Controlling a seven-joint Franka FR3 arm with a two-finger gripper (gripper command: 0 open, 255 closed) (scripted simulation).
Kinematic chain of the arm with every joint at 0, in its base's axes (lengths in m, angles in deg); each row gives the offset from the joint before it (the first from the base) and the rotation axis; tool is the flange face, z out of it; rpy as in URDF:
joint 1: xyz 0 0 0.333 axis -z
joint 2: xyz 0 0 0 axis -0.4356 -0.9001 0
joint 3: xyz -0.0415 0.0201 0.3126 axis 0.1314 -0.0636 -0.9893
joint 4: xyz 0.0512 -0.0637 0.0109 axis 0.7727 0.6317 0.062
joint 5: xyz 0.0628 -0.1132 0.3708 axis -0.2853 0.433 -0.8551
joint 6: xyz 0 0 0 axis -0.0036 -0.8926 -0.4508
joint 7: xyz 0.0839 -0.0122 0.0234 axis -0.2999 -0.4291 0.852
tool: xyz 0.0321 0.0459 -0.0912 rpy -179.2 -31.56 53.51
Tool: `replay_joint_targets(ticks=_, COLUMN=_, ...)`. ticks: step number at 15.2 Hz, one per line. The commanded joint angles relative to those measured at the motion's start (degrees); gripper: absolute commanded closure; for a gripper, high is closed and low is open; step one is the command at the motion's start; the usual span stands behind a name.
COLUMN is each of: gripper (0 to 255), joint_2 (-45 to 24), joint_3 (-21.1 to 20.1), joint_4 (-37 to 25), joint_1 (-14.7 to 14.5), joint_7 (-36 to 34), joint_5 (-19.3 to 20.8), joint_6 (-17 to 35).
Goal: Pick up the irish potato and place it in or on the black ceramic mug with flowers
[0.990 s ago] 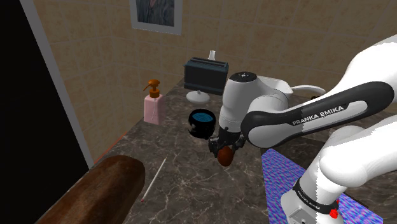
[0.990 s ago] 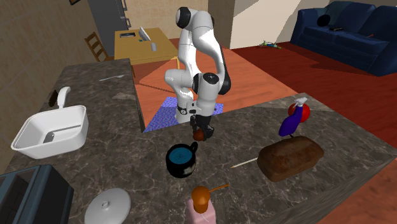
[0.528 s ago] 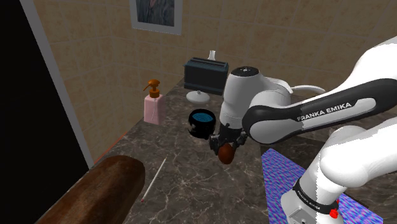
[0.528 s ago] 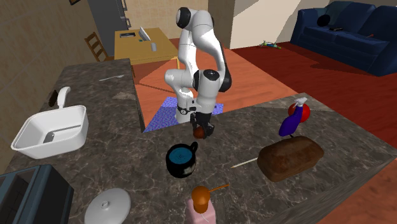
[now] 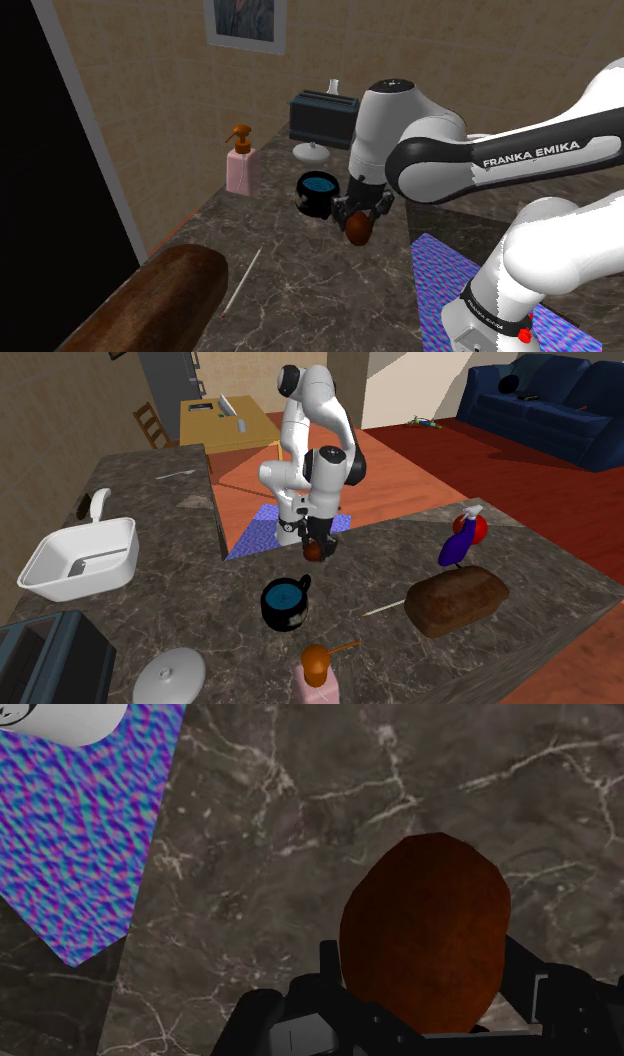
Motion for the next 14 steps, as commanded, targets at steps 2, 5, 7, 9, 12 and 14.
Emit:
replay_joint_targets(ticks=2, gripper=255, joint_2=1.4, joint_3=1.0, joint_4=-1.6, joint_1=-0.2, joint_7=0.4, joint_5=0.3, joint_6=-3.0)
replay_joint_targets(ticks=5, gripper=255, joint_2=2.5, joint_3=1.8, joint_4=-3.2, joint_1=-0.2, joint_7=0.7, joint_5=0.7, joint_6=-5.8)
replay_joint_targets(ticks=7, gripper=255, joint_2=3.2, joint_3=2.4, joint_4=-4.4, joint_1=-0.2, joint_7=0.9, joint_5=0.9, joint_6=-7.5)
replay_joint_targets(ticks=9, gripper=255, joint_2=3.7, joint_3=2.9, joint_4=-5.6, joint_1=-0.1, joint_7=1.0, joint_5=1.2, joint_6=-9.2)
replay_joint_targets(ticks=12, gripper=255, joint_2=4.3, joint_3=3.6, joint_4=-7.4, joint_1=0.0, joint_7=1.3, joint_5=1.6, joint_6=-11.7)
replay_joint_targets(ticks=14, gripper=255, joint_2=4.7, joint_3=4.1, joint_4=-8.7, joint_1=0.1, joint_7=1.4, joint_5=1.9, joint_6=-13.4)
